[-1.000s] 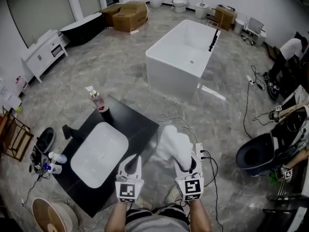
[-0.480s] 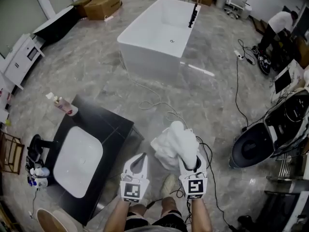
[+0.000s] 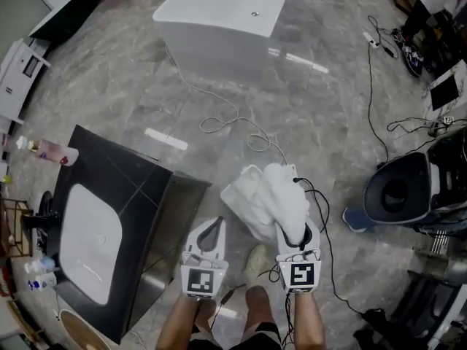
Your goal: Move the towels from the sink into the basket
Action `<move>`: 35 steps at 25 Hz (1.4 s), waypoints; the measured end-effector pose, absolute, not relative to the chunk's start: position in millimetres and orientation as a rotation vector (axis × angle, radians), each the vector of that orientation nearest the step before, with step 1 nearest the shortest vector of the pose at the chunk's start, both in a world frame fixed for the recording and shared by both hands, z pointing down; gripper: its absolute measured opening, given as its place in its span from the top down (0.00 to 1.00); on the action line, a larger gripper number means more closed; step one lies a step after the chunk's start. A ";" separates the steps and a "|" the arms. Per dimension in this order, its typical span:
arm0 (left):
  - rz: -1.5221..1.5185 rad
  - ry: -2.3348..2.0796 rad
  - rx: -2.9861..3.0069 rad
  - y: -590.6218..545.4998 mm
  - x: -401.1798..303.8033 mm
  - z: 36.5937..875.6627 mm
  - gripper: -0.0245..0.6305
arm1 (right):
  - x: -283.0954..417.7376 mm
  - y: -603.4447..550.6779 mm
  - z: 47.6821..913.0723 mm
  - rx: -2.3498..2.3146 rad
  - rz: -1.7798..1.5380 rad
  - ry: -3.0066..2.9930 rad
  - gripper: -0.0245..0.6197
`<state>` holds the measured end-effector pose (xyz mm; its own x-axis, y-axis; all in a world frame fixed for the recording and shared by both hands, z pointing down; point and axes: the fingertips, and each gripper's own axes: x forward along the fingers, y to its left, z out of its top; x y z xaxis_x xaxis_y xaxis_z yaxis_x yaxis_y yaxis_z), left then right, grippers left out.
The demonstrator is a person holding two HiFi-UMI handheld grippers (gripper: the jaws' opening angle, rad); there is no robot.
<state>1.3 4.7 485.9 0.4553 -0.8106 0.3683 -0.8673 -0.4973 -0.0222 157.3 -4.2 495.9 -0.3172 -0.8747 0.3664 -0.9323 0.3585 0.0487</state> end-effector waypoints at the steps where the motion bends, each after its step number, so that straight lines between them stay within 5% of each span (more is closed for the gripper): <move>1: 0.505 -1.468 2.524 0.4 4.2 500.5 0.95 | 158.6 -7.9 511.3 1.583 0.251 -2.292 0.64; 35: 0.637 -1.349 2.266 -2.4 17.6 921.2 0.95 | 149.0 -22.3 980.4 1.314 0.489 -2.213 0.59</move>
